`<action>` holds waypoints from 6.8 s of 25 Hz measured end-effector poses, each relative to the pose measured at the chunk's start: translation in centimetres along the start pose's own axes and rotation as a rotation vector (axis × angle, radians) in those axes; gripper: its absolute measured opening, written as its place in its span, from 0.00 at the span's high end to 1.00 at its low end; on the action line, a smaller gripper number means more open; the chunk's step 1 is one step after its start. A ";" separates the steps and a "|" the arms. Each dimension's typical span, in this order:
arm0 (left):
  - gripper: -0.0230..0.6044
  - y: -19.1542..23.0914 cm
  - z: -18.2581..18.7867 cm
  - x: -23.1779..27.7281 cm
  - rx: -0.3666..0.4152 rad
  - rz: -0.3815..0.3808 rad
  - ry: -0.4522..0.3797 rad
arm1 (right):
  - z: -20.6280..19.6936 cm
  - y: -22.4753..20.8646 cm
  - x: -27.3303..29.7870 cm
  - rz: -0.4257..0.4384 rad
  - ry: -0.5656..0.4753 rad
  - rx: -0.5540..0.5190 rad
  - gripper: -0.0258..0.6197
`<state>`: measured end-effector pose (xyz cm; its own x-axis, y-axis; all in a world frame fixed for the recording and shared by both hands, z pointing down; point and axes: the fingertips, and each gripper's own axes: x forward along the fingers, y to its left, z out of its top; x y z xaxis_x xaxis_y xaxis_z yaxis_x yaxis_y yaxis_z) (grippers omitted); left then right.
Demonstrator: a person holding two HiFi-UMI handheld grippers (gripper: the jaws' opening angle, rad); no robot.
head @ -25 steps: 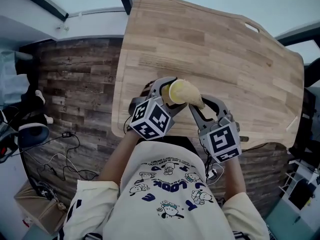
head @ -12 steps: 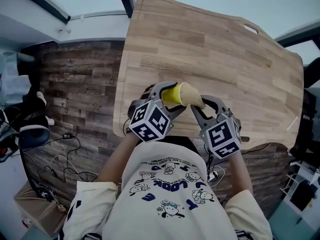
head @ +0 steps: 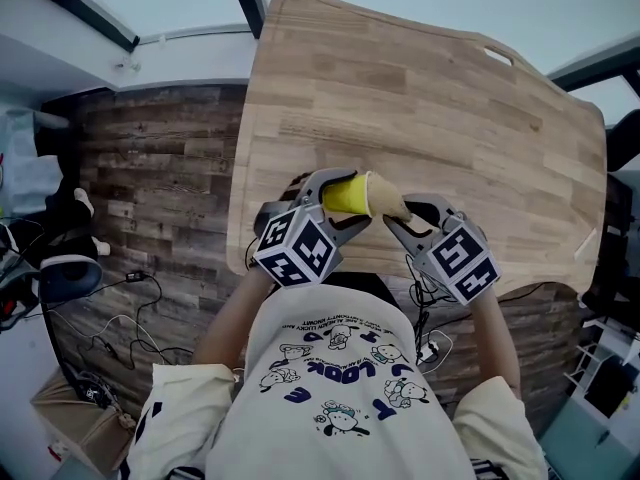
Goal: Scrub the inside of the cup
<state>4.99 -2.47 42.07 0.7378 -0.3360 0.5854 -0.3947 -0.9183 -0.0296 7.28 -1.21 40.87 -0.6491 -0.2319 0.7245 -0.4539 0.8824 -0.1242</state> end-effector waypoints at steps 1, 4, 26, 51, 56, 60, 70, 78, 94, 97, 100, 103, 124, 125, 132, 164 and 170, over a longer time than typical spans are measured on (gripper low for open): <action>0.45 -0.1 0.0 0.0 0.007 -0.007 0.000 | -0.1 0.0 0.0 0.013 0.008 -0.004 0.81; 0.46 -0.5 -0.1 0.0 0.024 -0.026 0.012 | -0.2 0.3 -0.1 0.032 0.046 -0.075 0.81; 0.46 -2.6 -1.1 -0.1 -0.080 -0.158 0.090 | -1.2 1.1 0.5 -0.019 0.289 -0.614 0.82; 0.48 -3.7 -0.7 -1.0 -0.606 -0.512 0.029 | 0.3 2.3 1.3 -0.104 0.294 -1.330 0.82; 0.48 -4.8 -0.3 -1.4 -0.753 -0.663 0.033 | 0.7 3.8 1.4 -0.096 0.214 -1.463 0.82; 0.48 -5.4 0.1 -1.9 -0.793 -0.751 0.030 | 1.1 4.5 1.2 -0.122 0.157 -1.562 0.82; 0.48 -5.7 0.0 -1.5 -0.678 -0.670 0.055 | 0.2 4.7 1.2 -0.051 0.215 -1.404 0.82; 0.48 -5.2 -0.2 -1.3 -0.375 -0.497 0.151 | -0.4 4.7 1.7 0.044 0.220 -1.064 0.82; 0.48 -5.8 -0.9 -0.8 0.081 -0.318 0.294 | -1.1 5.3 2.3 0.245 0.196 -0.435 0.82; 0.48 -6.0 -1.1 -0.9 0.164 -0.292 0.308 | -1.2 5.5 2.4 0.292 0.179 -0.319 0.82; 0.48 -6.2 -1.0 -1.0 0.247 -0.265 0.317 | -1.3 5.7 2.2 0.361 0.176 -0.203 0.82; 0.48 -6.7 -0.7 -1.0 0.308 -0.244 0.316 | -1.6 5.7 1.8 0.441 0.179 -0.084 0.82; 0.48 -7.4 -0.9 -0.7 0.545 -0.209 0.358 | -2.0 6.2 1.2 0.644 0.202 0.327 0.83; 0.48 -7.3 -1.0 -0.7 0.529 -0.221 0.361 | -2.0 6.2 1.3 0.625 0.206 0.300 0.83; 0.48 -7.3 -1.4 -0.6 0.337 -0.335 0.356 | -2.1 6.0 1.8 0.519 0.239 0.121 0.83; 0.49 -7.9 -1.2 -2.4 -0.475 -0.818 0.201 | -1.2 7.8 1.6 0.192 0.142 -0.840 0.83; 0.49 -8.1 -1.1 -3.1 -0.579 -0.928 0.179 | -0.7 8.2 1.5 0.098 0.093 -1.101 0.83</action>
<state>5.30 6.21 41.38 0.8083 0.5101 0.2940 0.0398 -0.5456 0.8371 2.97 5.94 41.41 -0.5829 -0.1507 0.7984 0.4171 0.7878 0.4532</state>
